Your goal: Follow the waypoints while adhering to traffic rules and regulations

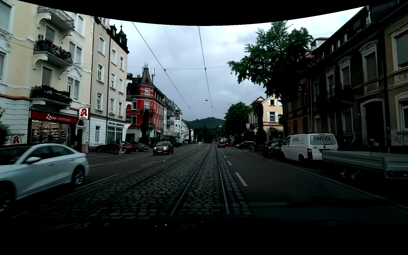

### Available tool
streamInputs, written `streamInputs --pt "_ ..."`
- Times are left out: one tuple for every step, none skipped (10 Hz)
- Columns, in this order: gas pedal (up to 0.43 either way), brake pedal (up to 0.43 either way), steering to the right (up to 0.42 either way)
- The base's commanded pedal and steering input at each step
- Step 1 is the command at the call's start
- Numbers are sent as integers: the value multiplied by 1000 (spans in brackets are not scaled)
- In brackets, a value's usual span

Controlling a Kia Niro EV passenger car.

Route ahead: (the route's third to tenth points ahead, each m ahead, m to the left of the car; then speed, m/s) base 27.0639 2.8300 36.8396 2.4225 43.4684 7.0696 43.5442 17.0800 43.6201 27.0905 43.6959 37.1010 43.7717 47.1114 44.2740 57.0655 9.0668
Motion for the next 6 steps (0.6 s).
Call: streamInputs --pt "0 0 -3" --pt "0 0 -3" --pt "0 0 -2" --pt "0 0 -2" --pt "0 0 -1" --pt "0 0 -1"
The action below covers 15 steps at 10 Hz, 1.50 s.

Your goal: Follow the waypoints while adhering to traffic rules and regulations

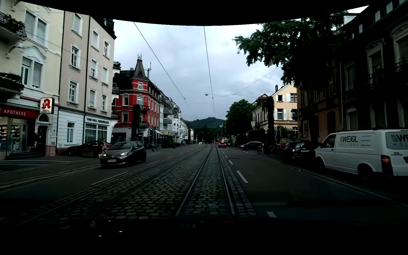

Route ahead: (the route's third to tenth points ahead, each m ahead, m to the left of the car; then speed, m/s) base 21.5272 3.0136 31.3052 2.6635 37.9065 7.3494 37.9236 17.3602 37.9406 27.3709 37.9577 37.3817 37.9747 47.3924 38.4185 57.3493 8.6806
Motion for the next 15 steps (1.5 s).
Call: streamInputs --pt "0 0 -1" --pt "0 0 0" --pt "0 0 0" --pt "0 24 0" --pt "0 67 0" --pt "0 116 0" --pt "0 134 0" --pt "0 140 0" --pt "0 140 0" --pt "0 140 0" --pt "0 146 1" --pt "0 146 0" --pt "0 146 0" --pt "0 146 0" --pt "0 152 1"
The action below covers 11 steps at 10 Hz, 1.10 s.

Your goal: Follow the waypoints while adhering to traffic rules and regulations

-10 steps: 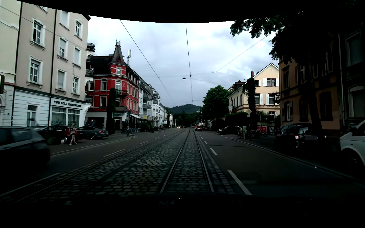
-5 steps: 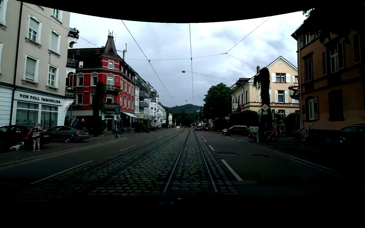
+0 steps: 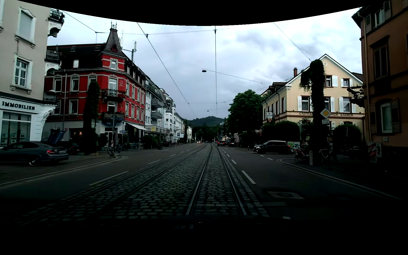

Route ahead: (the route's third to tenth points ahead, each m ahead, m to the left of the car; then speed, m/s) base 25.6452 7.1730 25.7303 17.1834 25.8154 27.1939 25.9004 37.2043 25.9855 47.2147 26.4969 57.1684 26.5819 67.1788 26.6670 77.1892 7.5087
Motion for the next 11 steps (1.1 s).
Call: streamInputs --pt "0 165 1" --pt "0 177 0" --pt "0 177 0" --pt "0 177 -2" --pt "0 171 -3" --pt "0 159 -4" --pt "0 152 -5" --pt "0 140 -6" --pt "0 140 -8" --pt "0 134 -10" --pt "0 134 -11"
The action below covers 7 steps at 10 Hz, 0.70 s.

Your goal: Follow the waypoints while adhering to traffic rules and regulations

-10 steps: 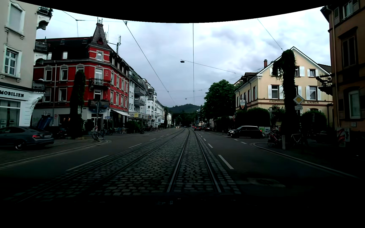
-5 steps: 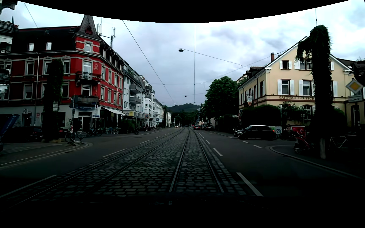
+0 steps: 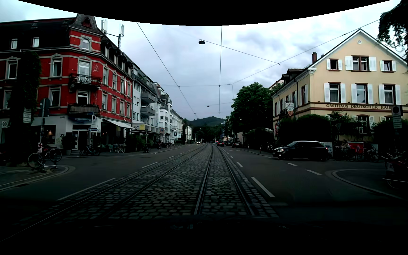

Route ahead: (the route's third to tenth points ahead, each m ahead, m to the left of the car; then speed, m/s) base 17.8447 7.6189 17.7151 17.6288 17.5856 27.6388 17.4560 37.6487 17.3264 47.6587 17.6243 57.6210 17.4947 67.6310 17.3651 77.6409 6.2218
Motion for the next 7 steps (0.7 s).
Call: streamInputs --pt "0 128 -12" --pt "0 122 -19" --pt "0 104 -30" --pt "0 91 -44" --pt "0 91 -60" --pt "0 91 -69" --pt "0 91 -77"
